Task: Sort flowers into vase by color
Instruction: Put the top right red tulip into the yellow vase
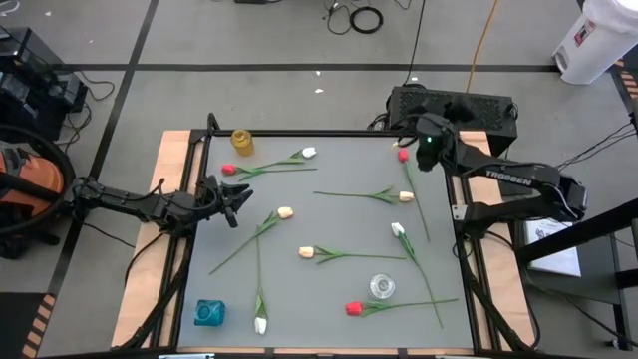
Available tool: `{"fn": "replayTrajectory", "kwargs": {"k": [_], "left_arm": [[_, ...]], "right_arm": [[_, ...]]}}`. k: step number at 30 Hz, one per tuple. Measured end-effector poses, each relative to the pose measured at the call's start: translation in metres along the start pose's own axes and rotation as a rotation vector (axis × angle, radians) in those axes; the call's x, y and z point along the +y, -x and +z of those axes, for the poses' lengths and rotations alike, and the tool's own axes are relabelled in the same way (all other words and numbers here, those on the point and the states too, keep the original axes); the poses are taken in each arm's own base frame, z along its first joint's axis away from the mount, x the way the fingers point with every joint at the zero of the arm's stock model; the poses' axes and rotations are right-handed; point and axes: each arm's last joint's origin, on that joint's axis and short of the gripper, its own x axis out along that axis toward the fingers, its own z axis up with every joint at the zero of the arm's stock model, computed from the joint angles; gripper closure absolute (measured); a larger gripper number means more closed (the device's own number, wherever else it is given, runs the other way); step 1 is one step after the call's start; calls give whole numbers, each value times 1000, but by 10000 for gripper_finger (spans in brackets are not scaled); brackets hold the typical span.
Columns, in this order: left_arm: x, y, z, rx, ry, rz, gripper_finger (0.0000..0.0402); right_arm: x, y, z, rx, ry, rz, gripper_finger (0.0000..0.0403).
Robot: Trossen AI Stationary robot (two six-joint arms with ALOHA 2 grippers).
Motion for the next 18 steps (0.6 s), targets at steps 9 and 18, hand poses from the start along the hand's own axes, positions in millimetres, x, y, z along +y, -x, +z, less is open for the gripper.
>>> {"fn": "replayTrajectory", "kwargs": {"k": [9, 18], "left_arm": [[0, 0, 0, -1, -1, 2, 269], [0, 0, 0, -2, 0, 5, 269]], "right_arm": [[-3, -36, -5, 84, 22, -41, 250], [-4, -52, -9, 106, -58, -51, 250]]}}
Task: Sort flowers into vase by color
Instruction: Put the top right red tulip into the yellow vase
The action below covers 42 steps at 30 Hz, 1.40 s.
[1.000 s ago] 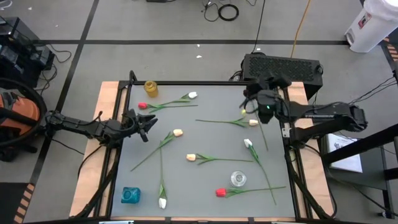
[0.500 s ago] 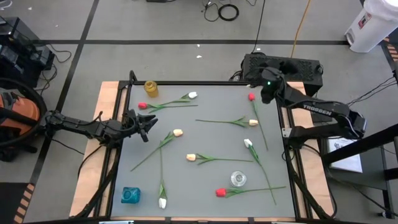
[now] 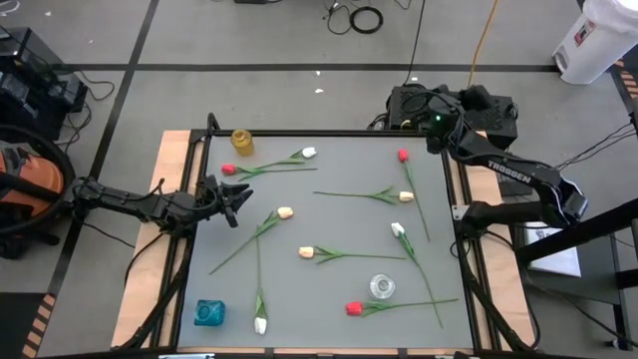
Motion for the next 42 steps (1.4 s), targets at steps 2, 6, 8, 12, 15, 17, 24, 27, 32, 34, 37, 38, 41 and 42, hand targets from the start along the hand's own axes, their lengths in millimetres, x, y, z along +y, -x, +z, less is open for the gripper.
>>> {"fn": "replayTrajectory", "kwargs": {"k": [2, 6, 8, 12, 15, 17, 24, 27, 32, 34, 37, 38, 41, 42], "left_arm": [[0, 0, 0, 0, 0, 0, 269], [0, 0, -1, 4, -4, 2, 269], [0, 0, -1, 4, -3, 2, 269], [0, 0, -1, 4, -4, 2, 269], [0, 0, -1, 5, -4, 2, 269], [0, 0, -1, 9, -7, 3, 269], [0, -1, -3, 22, -17, 9, 269], [0, -2, -3, 23, -13, 10, 269], [0, -2, -3, 25, -1, 11, 269], [0, -2, -3, 24, -1, 10, 269], [0, -2, -3, 24, -1, 10, 269], [0, -2, -3, 24, 0, 10, 269], [0, -2, -3, 24, 0, 10, 269], [0, -2, -3, 24, 2, 10, 269]], "right_arm": [[1, 3, 1, -31, -50, 30, 250], [4, 11, 4, -102, -239, 116, 250], [5, 14, 6, -133, -362, 172, 250], [6, 19, 9, -210, -592, 361, 250], [10, 24, 11, -302, -665, 648, 250], [12, 26, 13, -317, -668, 839, 250], [4, 26, 12, -231, -554, 1026, 250], [-10, 25, 14, -189, -472, 1085, 250], [-33, 25, 17, -111, -420, 1213, 250], [-41, 25, 16, -73, -406, 1261, 250], [-49, 25, 11, 4, -372, 1298, 250], [-50, 25, 9, 33, -360, 1303, 250], [-49, 24, -2, 137, -303, 1316, 250], [-48, 24, -5, 172, -282, 1313, 250]]}}
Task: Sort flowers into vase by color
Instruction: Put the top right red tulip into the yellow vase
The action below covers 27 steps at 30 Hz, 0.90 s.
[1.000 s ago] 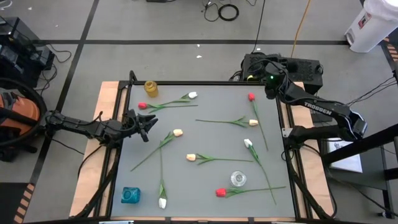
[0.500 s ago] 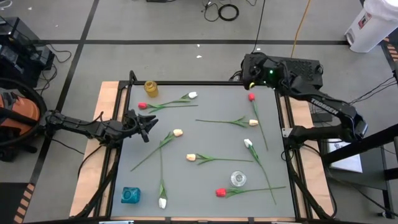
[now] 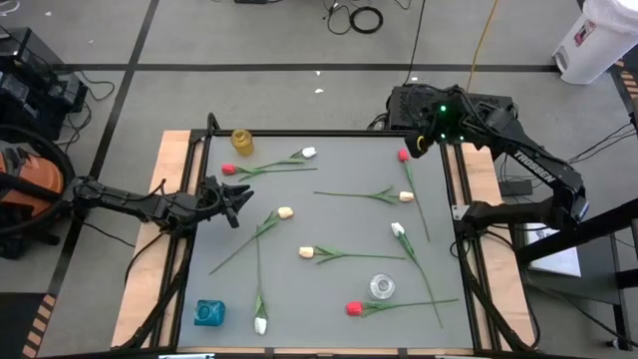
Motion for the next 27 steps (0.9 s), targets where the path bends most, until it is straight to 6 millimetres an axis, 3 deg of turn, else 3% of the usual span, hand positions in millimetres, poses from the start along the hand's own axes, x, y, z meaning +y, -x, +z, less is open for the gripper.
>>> {"fn": "replayTrajectory", "kwargs": {"k": [11, 27], "left_arm": [[0, 0, 0, -7, 1, 16, 269], [0, 0, -1, 8, 26, -7, 269]], "right_arm": [[1, -23, -9, 236, 3, -53, 250], [12, -87, -3, 401, 74, -85, 250]]}}
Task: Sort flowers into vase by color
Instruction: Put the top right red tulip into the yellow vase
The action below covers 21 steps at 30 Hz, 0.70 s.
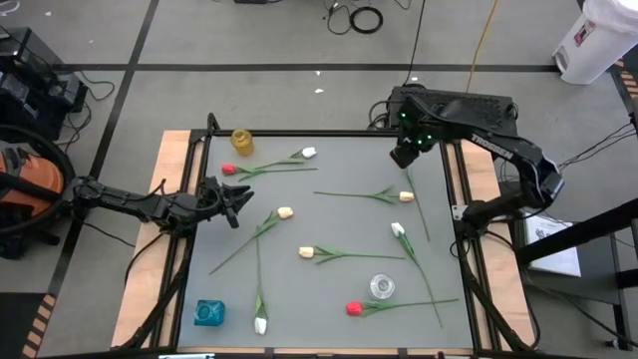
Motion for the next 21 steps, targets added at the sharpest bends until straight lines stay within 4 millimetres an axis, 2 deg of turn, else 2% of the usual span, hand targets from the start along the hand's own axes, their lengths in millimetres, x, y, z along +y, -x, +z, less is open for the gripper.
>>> {"fn": "replayTrajectory", "kwargs": {"k": [8, 21], "left_arm": [[0, 0, 0, 4, -1, -1, 269], [0, 0, 0, 3, -2, 1, 269]], "right_arm": [[-9, -47, -22, 100, 10, -27, 250], [-19, -90, -51, 31, -65, 48, 250]]}}
